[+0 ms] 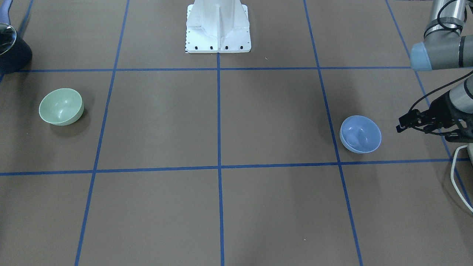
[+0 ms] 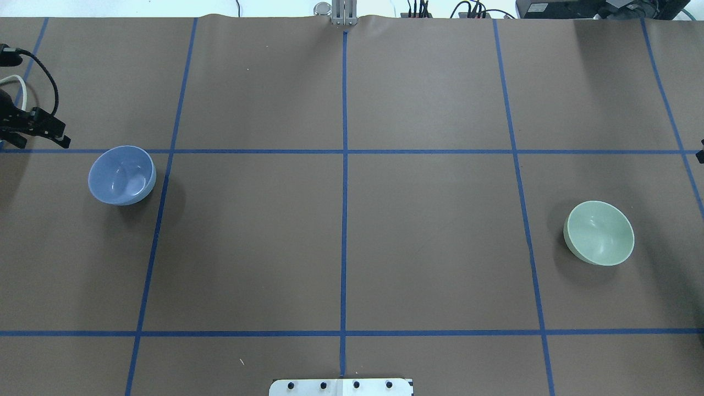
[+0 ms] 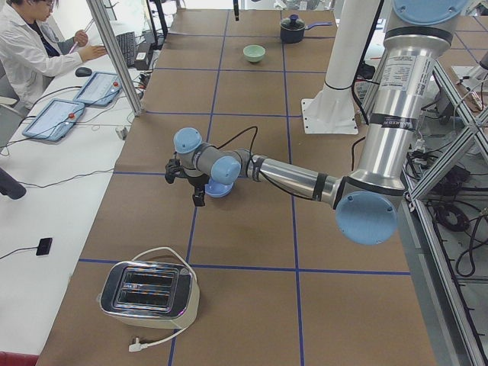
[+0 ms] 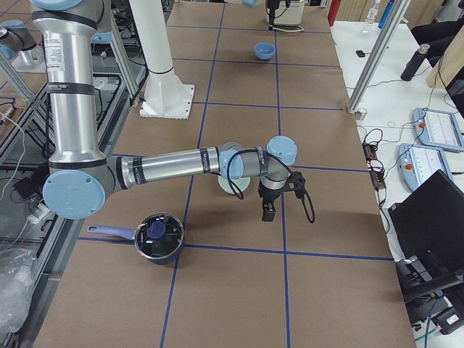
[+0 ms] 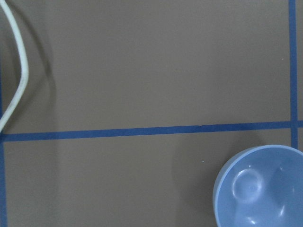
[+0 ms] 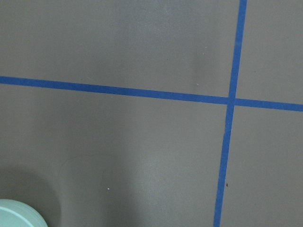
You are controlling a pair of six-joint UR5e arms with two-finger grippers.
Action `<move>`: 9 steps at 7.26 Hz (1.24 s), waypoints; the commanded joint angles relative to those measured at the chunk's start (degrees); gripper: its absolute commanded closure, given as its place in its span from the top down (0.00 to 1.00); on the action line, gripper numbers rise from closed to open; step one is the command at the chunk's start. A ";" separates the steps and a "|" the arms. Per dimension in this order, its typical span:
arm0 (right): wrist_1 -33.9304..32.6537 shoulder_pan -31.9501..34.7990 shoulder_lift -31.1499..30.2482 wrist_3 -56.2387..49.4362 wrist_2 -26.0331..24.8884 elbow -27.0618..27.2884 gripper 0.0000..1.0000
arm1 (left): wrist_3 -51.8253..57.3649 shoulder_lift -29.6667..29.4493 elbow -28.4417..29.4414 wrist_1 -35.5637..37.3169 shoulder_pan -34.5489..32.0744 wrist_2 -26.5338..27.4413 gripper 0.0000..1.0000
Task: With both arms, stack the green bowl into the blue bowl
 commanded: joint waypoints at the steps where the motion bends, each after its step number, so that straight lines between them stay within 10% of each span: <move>1: 0.00 -0.09 0.00 0.00 0.00 0.00 1.00 | -4.60 0.01 0.57 -3.25 3.55 0.26 0.99; 9: 0.00 -0.26 0.00 -0.09 -0.09 -0.09 1.00 | -5.76 -0.07 3.92 -7.57 6.82 0.35 0.73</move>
